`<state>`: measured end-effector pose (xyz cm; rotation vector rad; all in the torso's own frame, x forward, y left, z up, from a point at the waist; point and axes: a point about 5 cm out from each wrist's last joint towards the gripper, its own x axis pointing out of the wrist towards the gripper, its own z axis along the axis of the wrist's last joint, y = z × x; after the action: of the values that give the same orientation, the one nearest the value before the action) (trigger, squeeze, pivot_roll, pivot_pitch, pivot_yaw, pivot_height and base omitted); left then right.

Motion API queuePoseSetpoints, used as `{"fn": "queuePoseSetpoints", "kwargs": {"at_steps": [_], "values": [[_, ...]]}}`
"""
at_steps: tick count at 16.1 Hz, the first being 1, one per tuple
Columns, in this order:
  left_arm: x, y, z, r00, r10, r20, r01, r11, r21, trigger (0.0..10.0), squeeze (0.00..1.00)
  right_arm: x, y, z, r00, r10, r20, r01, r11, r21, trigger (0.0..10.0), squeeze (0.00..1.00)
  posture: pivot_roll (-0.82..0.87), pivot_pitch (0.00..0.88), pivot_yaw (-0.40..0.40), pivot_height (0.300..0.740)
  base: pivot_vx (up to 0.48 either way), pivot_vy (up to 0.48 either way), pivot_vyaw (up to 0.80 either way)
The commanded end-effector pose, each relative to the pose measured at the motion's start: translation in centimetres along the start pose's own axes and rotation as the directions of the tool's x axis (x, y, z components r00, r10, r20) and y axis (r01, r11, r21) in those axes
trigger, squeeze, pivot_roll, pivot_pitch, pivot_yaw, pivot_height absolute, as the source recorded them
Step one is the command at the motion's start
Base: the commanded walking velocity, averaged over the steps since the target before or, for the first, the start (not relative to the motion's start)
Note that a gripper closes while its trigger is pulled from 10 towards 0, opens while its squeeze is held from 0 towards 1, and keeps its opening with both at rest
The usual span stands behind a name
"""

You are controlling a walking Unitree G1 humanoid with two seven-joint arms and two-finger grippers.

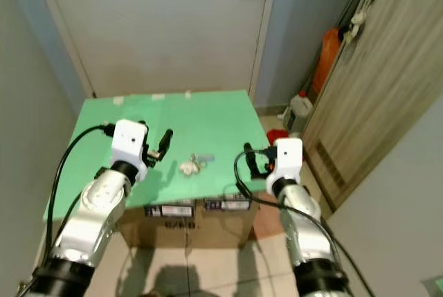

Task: Hang keys on a hook

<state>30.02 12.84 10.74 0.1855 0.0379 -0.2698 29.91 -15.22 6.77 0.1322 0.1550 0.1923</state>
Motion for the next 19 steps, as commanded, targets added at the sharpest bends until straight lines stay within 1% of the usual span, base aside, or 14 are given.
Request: {"fn": "queuePoseSetpoints", "kwargs": {"at_steps": [1, 3, 6, 7, 10, 12, 14, 15, 16, 17, 18, 19], "values": [[0.5, -0.8, 0.5, 0.999, -0.037, 0.012, 0.037, 0.999, 0.015, 10.0, 0.0, 0.1, -0.6, 0.9, 1.0, -0.008, 0.022, 0.008, 1.0, 0.004, 10.0, 0.0, 0.01, 0.0, 0.004, 0.74, 0.472, 0.0, 0.0], [0.6, -0.8, 0.6, 0.999, -0.033, 0.009, 0.033, 0.999, 0.011, 10.0, 0.0, 0.3, -0.1, 1.1, 0.999, 0.014, 0.036, -0.014, 1.0, -0.009, 10.0, 0.0, 0.01, 0.0, 0.008, 0.74, 0.48, 0.0, 0.0], [0.6, -1.2, 0.6, 0.998, -0.062, 0.011, 0.062, 0.998, 0.027, 10.0, 0.0, 0.4, 0.1, 1.0, 0.999, 0.023, 0.034, -0.023, 1.0, -0.002, 10.0, 0.0, 0.01, 0.0, 0.007, 0.74, 0.48, 0.0, 0.0], [0.7, -0.9, 0.5, 1.0, -0.03, 0.002, 0.03, 1.0, -0.003, 10.0, 0.0, 0.1, 0.2, 0.6, 0.999, 0.031, 0.021, -0.031, 0.999, -0.01, 10.0, 0.0, 0.01, 0.0, 0.006, 0.74, 0.0, 0.0, 0.0], [0.8, -0.8, 0.1, 0.999, -0.024, -0.022, 0.024, 1.0, 0.014, 10.0, 0.0, 0.0, 0.2, 0.6, 0.999, 0.036, 0.019, -0.036, 0.999, -0.013, 10.0, 0.0, 0.01, 0.0, 0.001, 0.74, 0.0, 0.0, 0.0], [1.2, -0.8, -0.4, 0.999, -0.018, -0.045, 0.017, 1.0, -0.007, 10.0, 0.0, -0.3, 0.1, 0.4, 0.999, 0.045, 0.007, -0.045, 0.999, -0.023, 10.0, 0.0, 0.0, 0.0, -0.02, 0.74, 0.0, 0.0, 0.0], [1.7, -1.1, -1.2, 0.997, -0.028, -0.075, 0.026, 0.999, -0.031, 10.0, 0.0, -0.9, -0.2, 0.3, 0.998, 0.058, -0.009, -0.058, 0.997, -0.047, 10.0, 0.0, -0.02, 0.0, -0.035, 0.74, 0.0, 0.0, 0.0], [1.8, -1.4, -2.1, 0.994, -0.023, -0.111, 0.018, 0.999, -0.045, 10.0, 0.0, -1.3, -0.8, 0.4, 0.999, 0.05, -0.013, -0.051, 0.997, -0.059, 10.0, 0.0, -0.03, 0.0, -0.042, 0.74, 0.0, 0.0, 0.0], [1.8, -1.4, -2.4, 0.993, -0.02, -0.12, 0.013, 0.999, -0.053, 10.0, 0.0, -1.3, -1.0, 0.5, 0.999, 0.048, -0.013, -0.049, 0.997, -0.062, 10.0, 0.0, -0.03, 0.0, -0.045, 0.74, 0.0, 0.0, 0.0], [1.9, -1.9, -3.1, 0.991, -0.018, -0.135, 0.01, 0.998, -0.061, 10.0, 0.93, -1.5, -1.4, 0.7, 0.999, 0.038, -0.015, -0.039, 0.997, -0.069, 10.0, 0.0, -0.04, 0.0, -0.056, 0.74, 0.0, 0.0, 0.0], [1.9, -2.3, -3.5, 0.99, -0.022, -0.141, 0.013, 0.998, -0.063, 10.0, 1.0, -1.7, -1.7, 0.8, 0.999, 0.032, -0.019, -0.033, 0.997, -0.072, 10.0, 0.0, -0.05, 0.0, -0.058, 0.74, 0.0, 0.0, 0.0], [2.0, -2.7, -3.8, 0.988, -0.03, -0.149, 0.022, 0.998, -0.058, 10.0, 1.0, -1.8, -1.8, 0.7, 0.999, 0.034, -0.025, -0.036, 0.996, -0.079, 10.0, 0.0, -0.06, 0.0, -0.063, 0.74, 0.0, 0.0, 0.0]]}}
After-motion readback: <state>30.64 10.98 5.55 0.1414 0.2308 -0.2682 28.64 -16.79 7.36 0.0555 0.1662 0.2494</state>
